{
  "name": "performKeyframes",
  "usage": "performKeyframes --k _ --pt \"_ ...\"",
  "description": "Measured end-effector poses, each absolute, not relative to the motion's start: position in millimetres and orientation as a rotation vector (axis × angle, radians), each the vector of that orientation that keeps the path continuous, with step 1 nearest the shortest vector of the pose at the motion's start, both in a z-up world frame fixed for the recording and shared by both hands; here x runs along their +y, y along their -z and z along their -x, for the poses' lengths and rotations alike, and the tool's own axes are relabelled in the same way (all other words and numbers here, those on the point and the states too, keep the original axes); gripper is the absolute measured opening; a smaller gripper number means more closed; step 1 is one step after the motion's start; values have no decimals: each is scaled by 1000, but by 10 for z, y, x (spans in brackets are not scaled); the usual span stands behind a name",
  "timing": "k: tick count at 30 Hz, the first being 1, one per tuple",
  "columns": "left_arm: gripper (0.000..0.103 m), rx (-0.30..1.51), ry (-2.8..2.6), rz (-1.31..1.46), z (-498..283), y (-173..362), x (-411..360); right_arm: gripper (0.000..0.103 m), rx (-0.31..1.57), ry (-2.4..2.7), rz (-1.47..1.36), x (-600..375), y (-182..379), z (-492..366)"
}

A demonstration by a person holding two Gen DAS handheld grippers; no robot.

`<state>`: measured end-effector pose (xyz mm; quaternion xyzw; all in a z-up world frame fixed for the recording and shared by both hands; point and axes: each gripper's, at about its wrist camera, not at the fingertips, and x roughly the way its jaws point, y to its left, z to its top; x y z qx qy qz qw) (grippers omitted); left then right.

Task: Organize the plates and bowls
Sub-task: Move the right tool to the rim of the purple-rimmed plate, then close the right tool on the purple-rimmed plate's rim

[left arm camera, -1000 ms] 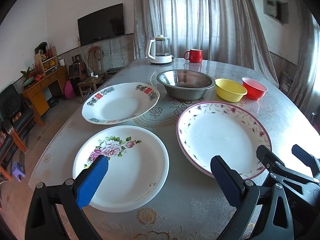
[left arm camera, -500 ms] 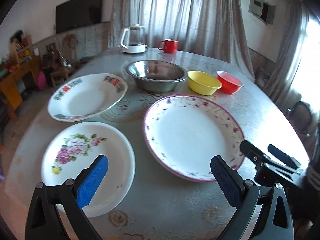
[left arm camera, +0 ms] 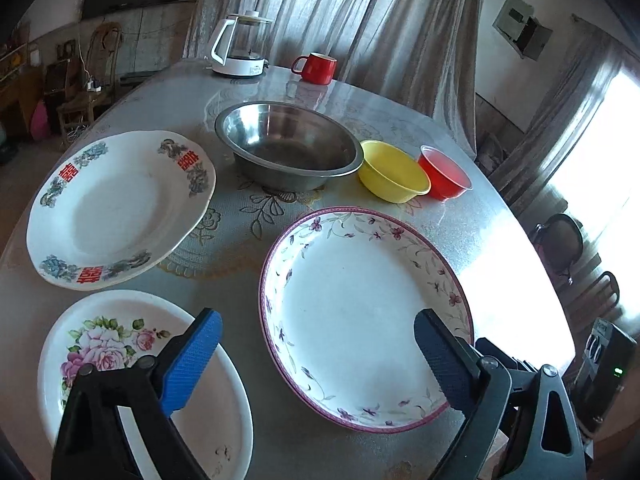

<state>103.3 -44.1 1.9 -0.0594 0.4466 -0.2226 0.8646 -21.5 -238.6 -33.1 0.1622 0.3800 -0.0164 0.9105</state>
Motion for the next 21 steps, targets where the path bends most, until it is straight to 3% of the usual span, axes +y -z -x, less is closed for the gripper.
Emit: performKeyframes --k 2,7,11,21 --pt "94 953 485 112 -1115 12 -478 40 797 24 -334 -2390 362 198" --pt "94 987 500 88 -1284 93 -566 35 815 3 -337 -2405 417 150" --pt "78 1036 513 39 -1423 202 -667 35 832 -28 -345 -2404 465 96" --pt "67 1075 471 -6 -1527 322 -747 37 831 -66 -300 -2364 487 22"
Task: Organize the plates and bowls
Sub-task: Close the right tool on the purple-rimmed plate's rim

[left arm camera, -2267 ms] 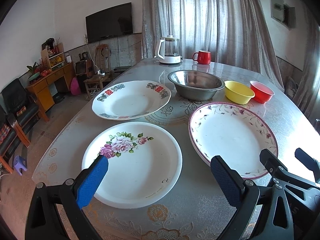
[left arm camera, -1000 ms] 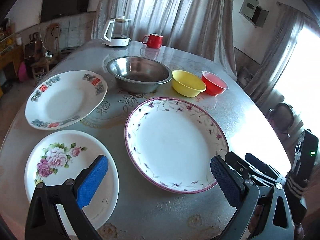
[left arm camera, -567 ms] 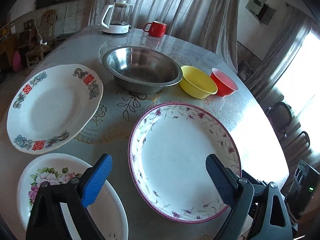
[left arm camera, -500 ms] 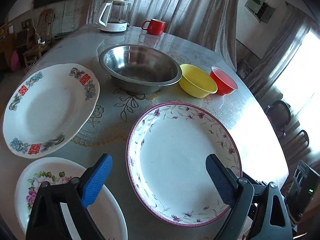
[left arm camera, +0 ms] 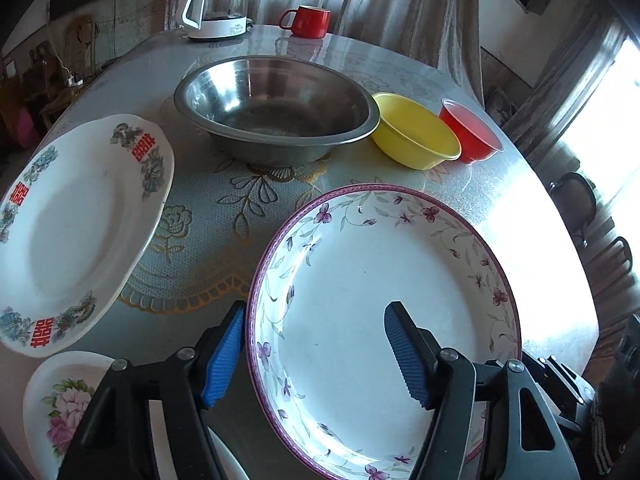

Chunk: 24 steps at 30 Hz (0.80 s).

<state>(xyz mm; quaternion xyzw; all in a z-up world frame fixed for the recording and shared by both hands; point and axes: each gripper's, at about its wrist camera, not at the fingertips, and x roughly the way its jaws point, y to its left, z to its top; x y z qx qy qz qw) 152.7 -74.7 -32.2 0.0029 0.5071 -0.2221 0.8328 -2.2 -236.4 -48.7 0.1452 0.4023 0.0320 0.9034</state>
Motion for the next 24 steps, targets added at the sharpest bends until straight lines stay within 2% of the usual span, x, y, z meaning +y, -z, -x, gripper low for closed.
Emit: performKeyframes --k 6,24 --pt "63 1060 429 -38 -1498 312 -774 36 837 -88 -318 -2408 481 18" --pt "65 1066 541 3 -1180 340 -1318 36 803 59 -368 -2967 391 74"
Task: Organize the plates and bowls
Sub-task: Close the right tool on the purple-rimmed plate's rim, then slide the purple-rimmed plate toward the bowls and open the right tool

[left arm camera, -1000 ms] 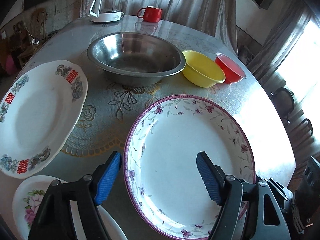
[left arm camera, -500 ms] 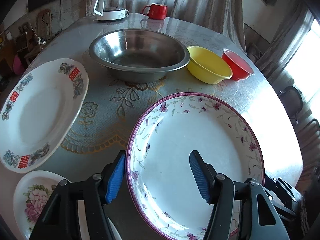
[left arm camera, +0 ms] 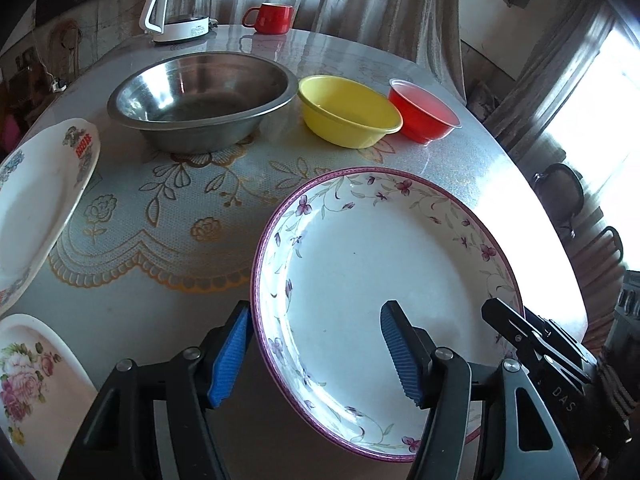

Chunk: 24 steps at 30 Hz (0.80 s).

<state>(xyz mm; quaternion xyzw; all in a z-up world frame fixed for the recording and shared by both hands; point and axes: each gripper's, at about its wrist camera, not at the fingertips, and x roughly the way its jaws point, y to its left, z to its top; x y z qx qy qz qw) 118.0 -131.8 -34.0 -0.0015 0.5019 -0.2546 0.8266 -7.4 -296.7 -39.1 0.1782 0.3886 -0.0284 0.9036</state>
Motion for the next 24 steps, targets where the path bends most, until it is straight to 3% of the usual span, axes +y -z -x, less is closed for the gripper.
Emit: performKeyframes --k 12,24 --pt "71 1030 547 -21 -1107 398 -1529 35 843 147 -326 -3092 494 70" --pt "71 1002 495 -22 -958 470 -1393 44 887 187 -206 -2940 483 54"
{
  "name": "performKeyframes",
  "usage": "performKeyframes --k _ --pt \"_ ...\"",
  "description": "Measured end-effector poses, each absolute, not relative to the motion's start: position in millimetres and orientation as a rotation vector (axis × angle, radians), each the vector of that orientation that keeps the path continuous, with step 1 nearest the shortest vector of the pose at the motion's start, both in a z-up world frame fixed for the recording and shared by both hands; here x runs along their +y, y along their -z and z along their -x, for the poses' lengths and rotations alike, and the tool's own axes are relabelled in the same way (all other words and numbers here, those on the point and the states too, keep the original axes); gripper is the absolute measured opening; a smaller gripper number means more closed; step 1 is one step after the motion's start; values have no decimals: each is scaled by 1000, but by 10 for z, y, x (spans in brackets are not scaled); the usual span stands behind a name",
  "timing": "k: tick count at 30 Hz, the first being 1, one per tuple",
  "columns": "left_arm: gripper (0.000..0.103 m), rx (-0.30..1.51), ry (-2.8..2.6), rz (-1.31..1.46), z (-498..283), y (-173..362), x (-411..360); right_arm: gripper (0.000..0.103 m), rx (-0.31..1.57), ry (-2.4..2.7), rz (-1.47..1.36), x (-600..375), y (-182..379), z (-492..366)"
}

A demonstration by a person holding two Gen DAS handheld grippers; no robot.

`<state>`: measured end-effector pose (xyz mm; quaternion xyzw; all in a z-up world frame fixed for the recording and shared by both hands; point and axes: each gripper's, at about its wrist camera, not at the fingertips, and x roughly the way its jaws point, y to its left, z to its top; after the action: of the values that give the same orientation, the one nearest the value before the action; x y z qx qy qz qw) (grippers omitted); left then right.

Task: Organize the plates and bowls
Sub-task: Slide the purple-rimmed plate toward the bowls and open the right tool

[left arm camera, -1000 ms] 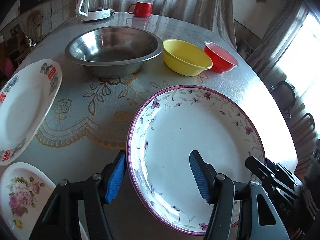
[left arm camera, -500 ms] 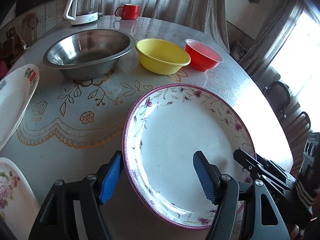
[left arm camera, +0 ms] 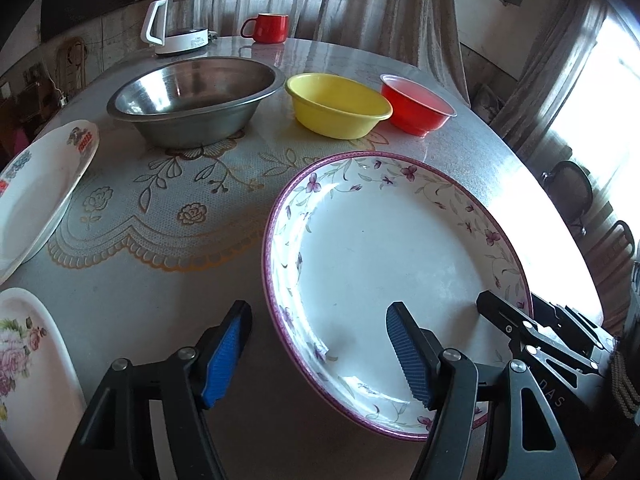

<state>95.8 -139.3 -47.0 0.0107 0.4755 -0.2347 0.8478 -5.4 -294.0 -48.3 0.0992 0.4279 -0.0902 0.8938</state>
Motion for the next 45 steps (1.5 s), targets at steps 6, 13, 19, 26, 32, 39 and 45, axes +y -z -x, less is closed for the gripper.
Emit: performKeyframes --k 6,13,19,26,32,39,45 --pt "89 965 444 36 -904 498 -1179 45 904 203 -197 -2875 458 99" --pt "103 964 433 63 -875 496 -1095 50 912 220 -164 -2786 436 140" --pt "103 858 420 26 -753 282 -1066 50 877 275 -106 -2707 373 187" --pt "103 759 347 19 -670 91 -935 55 781 345 -16 -2603 190 257" --pt "102 788 324 108 -688 57 -665 62 722 311 27 -2443 27 275" --pt "101 738 281 135 -655 -91 -331 62 725 209 55 -2171 -7 153" --pt "101 752 206 196 -736 -87 69 62 726 123 77 -1896 -37 18"
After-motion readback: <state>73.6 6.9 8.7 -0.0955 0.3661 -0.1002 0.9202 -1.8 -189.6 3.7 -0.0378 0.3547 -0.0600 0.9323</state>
